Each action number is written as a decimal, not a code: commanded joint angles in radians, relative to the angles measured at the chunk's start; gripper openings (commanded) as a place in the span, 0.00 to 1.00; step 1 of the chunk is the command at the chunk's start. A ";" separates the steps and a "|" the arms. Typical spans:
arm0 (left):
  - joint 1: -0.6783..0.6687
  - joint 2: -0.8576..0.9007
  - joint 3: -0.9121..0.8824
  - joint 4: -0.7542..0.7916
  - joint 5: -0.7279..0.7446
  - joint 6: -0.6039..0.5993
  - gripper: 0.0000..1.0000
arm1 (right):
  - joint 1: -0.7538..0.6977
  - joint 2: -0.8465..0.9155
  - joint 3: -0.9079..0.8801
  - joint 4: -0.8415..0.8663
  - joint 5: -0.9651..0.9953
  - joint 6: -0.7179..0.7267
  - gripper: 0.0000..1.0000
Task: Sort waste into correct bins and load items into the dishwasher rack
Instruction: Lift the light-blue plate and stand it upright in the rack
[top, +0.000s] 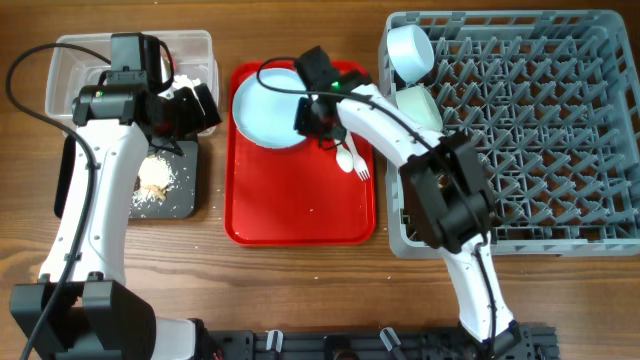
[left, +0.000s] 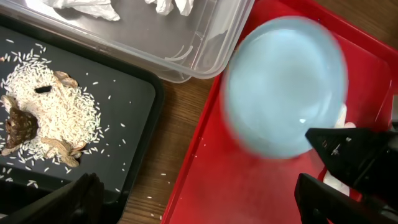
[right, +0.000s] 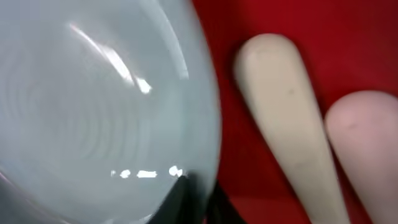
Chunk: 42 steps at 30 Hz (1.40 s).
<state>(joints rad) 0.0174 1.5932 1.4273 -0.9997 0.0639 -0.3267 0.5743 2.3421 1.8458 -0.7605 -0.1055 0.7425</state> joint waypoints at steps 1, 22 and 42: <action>0.003 -0.002 0.006 -0.001 -0.013 0.005 1.00 | 0.013 0.026 -0.002 -0.018 -0.011 -0.011 0.04; 0.003 -0.002 0.006 -0.001 -0.013 0.005 1.00 | -0.279 -0.668 0.068 -0.052 0.539 -0.357 0.04; 0.003 -0.002 0.006 -0.001 -0.013 0.005 1.00 | -0.405 -0.507 -0.055 -0.119 1.099 -0.822 0.04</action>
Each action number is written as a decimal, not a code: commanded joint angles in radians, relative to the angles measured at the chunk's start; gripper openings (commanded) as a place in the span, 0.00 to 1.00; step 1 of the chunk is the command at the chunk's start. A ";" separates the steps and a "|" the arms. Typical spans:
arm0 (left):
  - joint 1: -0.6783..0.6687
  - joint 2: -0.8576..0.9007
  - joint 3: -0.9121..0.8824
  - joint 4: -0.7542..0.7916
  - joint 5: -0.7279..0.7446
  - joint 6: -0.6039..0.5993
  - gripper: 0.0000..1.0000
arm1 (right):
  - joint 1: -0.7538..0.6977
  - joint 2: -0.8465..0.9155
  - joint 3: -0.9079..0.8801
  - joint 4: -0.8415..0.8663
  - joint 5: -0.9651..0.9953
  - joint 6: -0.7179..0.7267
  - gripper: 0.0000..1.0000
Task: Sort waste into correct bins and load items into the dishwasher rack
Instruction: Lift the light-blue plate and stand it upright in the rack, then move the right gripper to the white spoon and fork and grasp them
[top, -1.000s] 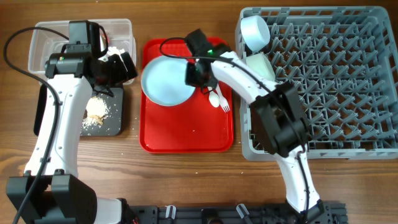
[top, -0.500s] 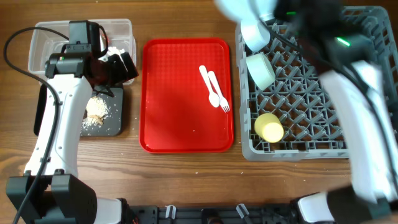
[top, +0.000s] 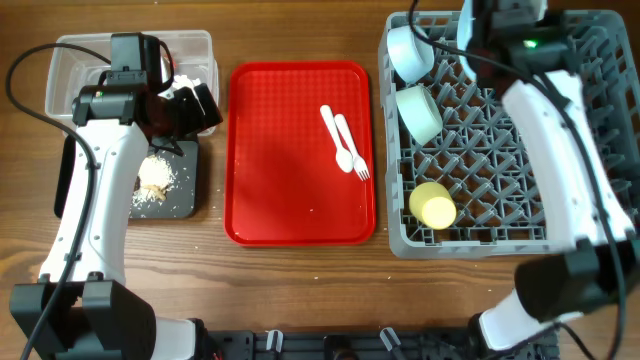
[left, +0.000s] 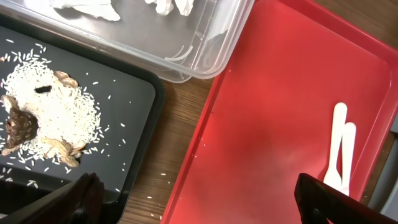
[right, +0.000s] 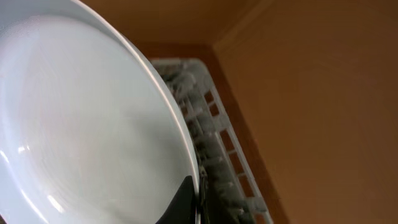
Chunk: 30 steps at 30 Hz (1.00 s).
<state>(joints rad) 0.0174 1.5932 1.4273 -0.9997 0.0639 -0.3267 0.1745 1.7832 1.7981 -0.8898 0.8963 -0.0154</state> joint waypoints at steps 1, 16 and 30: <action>0.003 -0.002 0.006 -0.001 -0.013 0.005 1.00 | -0.005 0.070 -0.007 0.010 0.108 -0.065 0.04; 0.003 -0.002 0.006 -0.001 -0.013 0.005 1.00 | -0.005 0.190 -0.007 0.001 -0.189 -0.063 0.48; 0.003 -0.002 0.006 -0.001 -0.013 0.005 1.00 | -0.005 -0.019 0.074 -0.005 -0.521 -0.029 1.00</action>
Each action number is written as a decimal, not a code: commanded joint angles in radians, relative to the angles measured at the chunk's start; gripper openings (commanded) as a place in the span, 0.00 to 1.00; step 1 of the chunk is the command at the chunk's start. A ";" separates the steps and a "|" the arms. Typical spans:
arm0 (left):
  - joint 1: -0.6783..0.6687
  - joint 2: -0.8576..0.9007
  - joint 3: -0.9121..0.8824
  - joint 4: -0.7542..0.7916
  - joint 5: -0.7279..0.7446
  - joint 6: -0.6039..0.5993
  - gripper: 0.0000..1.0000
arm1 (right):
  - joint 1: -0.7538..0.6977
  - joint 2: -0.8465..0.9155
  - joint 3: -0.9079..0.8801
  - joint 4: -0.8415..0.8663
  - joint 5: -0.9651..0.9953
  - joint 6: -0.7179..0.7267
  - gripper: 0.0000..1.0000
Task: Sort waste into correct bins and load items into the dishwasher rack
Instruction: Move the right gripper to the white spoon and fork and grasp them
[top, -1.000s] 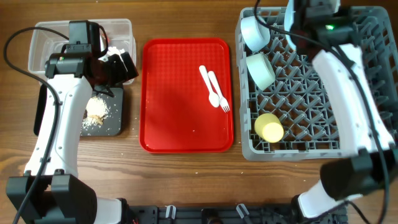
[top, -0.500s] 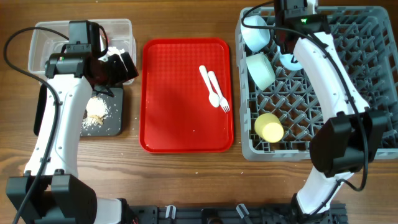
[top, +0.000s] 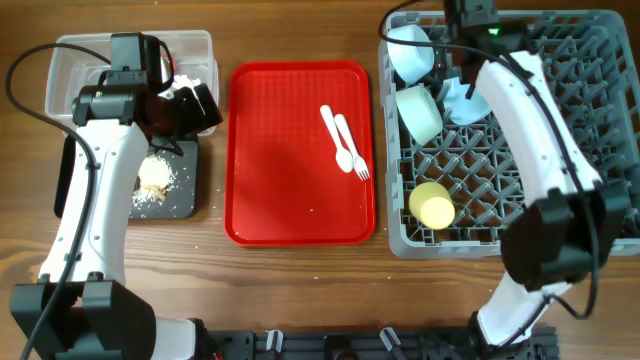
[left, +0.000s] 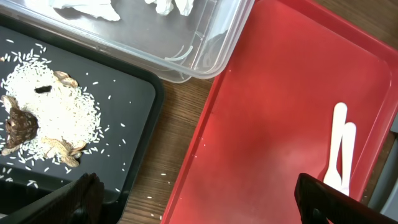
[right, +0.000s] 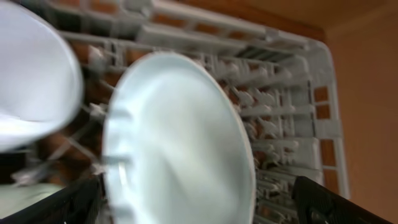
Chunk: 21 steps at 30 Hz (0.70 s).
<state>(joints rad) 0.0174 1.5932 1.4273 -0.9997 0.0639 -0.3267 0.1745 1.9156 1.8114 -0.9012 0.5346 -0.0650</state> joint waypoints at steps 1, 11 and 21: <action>0.003 -0.002 0.006 -0.001 -0.013 0.005 1.00 | -0.005 -0.192 0.060 0.010 -0.223 0.020 1.00; 0.003 -0.002 0.006 -0.001 -0.013 0.005 1.00 | 0.051 -0.253 0.037 0.137 -0.798 0.163 0.91; 0.003 -0.002 0.006 -0.001 -0.013 0.005 1.00 | 0.254 0.081 0.037 0.036 -0.561 0.206 0.87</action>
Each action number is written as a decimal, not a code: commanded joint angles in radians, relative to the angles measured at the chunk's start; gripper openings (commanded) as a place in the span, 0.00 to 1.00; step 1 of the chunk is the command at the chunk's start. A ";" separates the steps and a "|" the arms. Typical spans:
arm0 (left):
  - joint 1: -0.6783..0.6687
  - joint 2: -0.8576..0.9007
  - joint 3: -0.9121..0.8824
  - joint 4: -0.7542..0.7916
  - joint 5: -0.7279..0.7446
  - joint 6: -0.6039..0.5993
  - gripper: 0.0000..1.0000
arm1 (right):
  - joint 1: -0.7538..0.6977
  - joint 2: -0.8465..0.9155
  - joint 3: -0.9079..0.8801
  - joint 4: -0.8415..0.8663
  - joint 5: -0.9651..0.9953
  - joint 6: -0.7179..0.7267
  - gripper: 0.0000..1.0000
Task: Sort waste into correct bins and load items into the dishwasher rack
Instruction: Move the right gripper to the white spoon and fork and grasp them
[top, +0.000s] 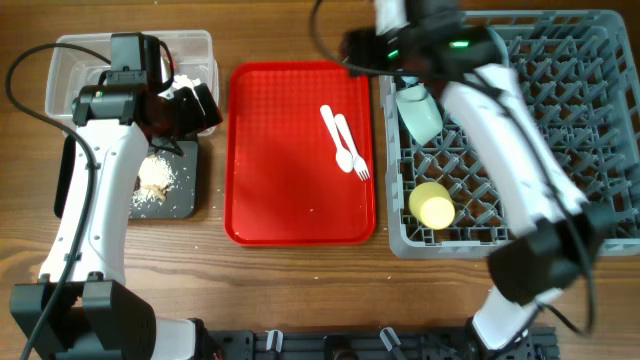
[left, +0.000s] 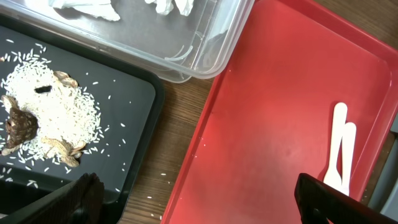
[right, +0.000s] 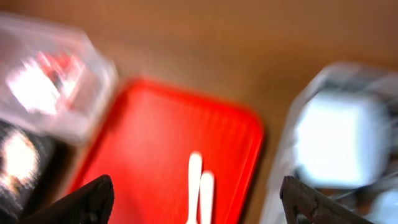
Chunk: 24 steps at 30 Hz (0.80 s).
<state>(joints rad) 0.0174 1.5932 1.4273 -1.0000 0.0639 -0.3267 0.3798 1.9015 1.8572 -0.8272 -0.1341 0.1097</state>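
A white spoon and fork (top: 342, 138) lie side by side on the red tray (top: 290, 170). My right gripper (top: 362, 47) hovers open and empty over the tray's far right corner; its blurred wrist view shows the utensils (right: 199, 190) below. The grey dishwasher rack (top: 560, 130) holds a white cup (top: 418, 112) and a yellow cup (top: 433, 205); the right arm hides the plate. My left gripper (top: 200, 105) stands open and empty between the bins and the tray, above the tray's left edge (left: 205, 134).
A clear bin (top: 75, 60) with crumpled tissue sits at the far left. A black tray (top: 185, 185) in front of it holds rice and food scraps (left: 43, 118). Bare wood lies along the table's front edge.
My right gripper has left the rack, where it stood open by the upright plate, and now hangs over the red tray's far right corner. The left arm has not moved.
My right gripper was shut on the pale blue plate on the red tray. Then it held the plate up over the rack's far side. Then the plate stood in the rack with the gripper open beside it. Now the gripper is empty above the tray.
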 joint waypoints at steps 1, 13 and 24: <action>0.003 -0.002 0.006 0.000 -0.013 0.005 1.00 | 0.059 0.123 -0.009 -0.053 0.117 0.031 0.86; 0.003 -0.002 0.006 0.000 -0.013 0.005 1.00 | 0.089 0.340 -0.014 -0.188 0.118 0.020 0.79; 0.003 -0.002 0.006 0.000 -0.013 0.005 1.00 | 0.128 0.372 -0.025 -0.209 0.111 0.010 0.76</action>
<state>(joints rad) 0.0174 1.5932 1.4273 -0.9997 0.0639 -0.3267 0.4889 2.2570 1.8519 -1.0401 -0.0360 0.1196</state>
